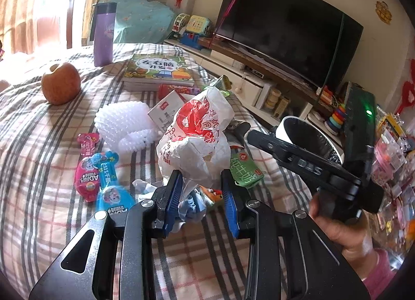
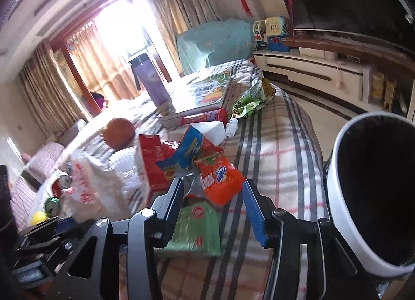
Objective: Collect trash
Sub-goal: 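Grasp the white-and-red plastic bag with the left tool while the right tool grasps the orange snack packet, then carry both held items over the trash bin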
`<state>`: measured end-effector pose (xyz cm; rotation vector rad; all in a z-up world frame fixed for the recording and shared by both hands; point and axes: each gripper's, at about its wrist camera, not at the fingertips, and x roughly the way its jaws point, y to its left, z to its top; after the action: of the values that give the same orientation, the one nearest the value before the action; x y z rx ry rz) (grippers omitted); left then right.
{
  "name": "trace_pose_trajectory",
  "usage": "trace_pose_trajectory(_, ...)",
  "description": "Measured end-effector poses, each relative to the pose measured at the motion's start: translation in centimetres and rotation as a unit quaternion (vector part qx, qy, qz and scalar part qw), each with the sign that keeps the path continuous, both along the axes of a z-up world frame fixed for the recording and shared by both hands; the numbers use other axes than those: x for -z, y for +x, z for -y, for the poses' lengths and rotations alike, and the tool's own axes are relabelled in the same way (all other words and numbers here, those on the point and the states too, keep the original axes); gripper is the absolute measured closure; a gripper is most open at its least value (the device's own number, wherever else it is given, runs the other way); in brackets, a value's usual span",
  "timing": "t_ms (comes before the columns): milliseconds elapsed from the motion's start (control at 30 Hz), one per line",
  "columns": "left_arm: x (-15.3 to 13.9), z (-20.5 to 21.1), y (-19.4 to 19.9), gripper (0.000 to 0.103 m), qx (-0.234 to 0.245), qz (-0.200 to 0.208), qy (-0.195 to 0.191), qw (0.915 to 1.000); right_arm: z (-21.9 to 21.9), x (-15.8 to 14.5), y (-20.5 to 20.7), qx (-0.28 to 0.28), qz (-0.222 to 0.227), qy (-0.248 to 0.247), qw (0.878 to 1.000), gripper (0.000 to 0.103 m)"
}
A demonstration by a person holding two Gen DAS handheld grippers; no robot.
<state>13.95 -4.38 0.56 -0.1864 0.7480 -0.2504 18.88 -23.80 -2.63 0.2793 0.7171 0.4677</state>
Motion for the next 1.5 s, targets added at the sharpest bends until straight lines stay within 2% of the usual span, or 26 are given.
trace_pose_trajectory(100,0.0,0.1,0.0,0.073,0.002,-0.001,0.001,1.0000,-1.0,0.6,1.4,-0.008,-0.012,-0.017,1.000,0.057)
trace_pose_trajectory(133,0.0,0.1,0.0,0.073,0.003,-0.002,0.000,1.0000,-1.1,0.7,1.7,-0.008,-0.013,-0.024,1.000,0.064)
trace_pose_trajectory(167,0.0,0.1,0.0,0.073,0.004,-0.002,0.000,1.0000,-1.3,1.0,2.0,-0.007,-0.015,-0.034,0.999,0.082)
trace_pose_trajectory(200,0.0,0.2,0.0,0.073,0.005,-0.002,0.000,1.0000,-1.4,1.2,2.2,-0.006,-0.019,-0.040,0.999,0.091)
trace_pose_trajectory(233,-0.1,0.3,0.0,0.073,0.007,-0.001,0.000,1.0000,-1.2,1.4,2.2,-0.002,-0.024,-0.041,0.999,0.100)
trace_pose_trajectory(267,-0.2,0.4,0.0,0.073,0.008,0.000,0.001,1.0000,-0.7,1.4,2.0,0.003,-0.024,-0.036,0.999,0.102)
trace_pose_trajectory(533,-0.3,2.5,0.5,0.073,0.035,0.002,0.001,0.9994,3.8,-0.8,-1.5,0.035,-0.001,-0.005,0.999,0.103)
trace_pose_trajectory(800,-0.8,6.9,1.3,0.073,0.085,0.000,0.000,0.9964,8.4,-2.1,-4.7,0.075,0.004,0.001,0.997,0.103)
trace_pose_trajectory(1167,-0.8,13.1,2.2,0.073,0.146,-0.011,0.010,0.9892,13.9,-1.6,-6.0,0.138,-0.010,0.000,0.990,0.103)
trace_pose_trajectory(1500,-1.0,17.8,3.5,0.073,0.180,-0.014,0.022,0.9832,17.2,-1.0,-5.9,0.175,-0.018,-0.002,0.984,0.103)
